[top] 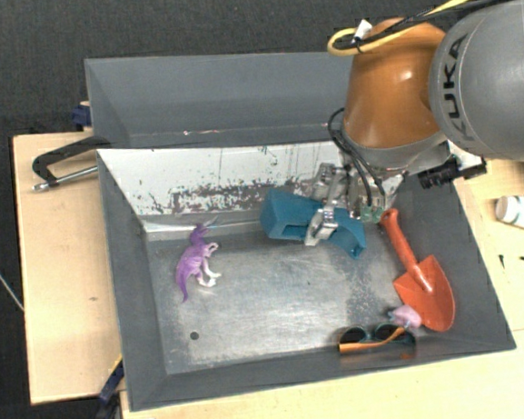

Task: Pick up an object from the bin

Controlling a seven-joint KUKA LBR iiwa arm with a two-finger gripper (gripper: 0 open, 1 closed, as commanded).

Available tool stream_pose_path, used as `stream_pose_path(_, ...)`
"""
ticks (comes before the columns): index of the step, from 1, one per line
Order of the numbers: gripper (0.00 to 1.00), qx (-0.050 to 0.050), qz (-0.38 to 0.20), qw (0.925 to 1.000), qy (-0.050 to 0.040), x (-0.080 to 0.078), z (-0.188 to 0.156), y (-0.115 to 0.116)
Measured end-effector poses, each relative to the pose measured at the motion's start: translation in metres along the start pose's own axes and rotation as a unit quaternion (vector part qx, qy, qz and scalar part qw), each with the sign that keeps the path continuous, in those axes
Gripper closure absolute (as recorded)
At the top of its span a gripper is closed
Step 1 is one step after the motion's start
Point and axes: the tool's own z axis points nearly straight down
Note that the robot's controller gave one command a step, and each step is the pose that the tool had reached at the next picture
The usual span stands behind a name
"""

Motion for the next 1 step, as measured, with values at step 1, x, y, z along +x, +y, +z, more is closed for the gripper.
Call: stream_pose_path(1, 1.0, 0.0, 0.0, 1.0, 0.0001, 0.0, 0.0001, 0.0)
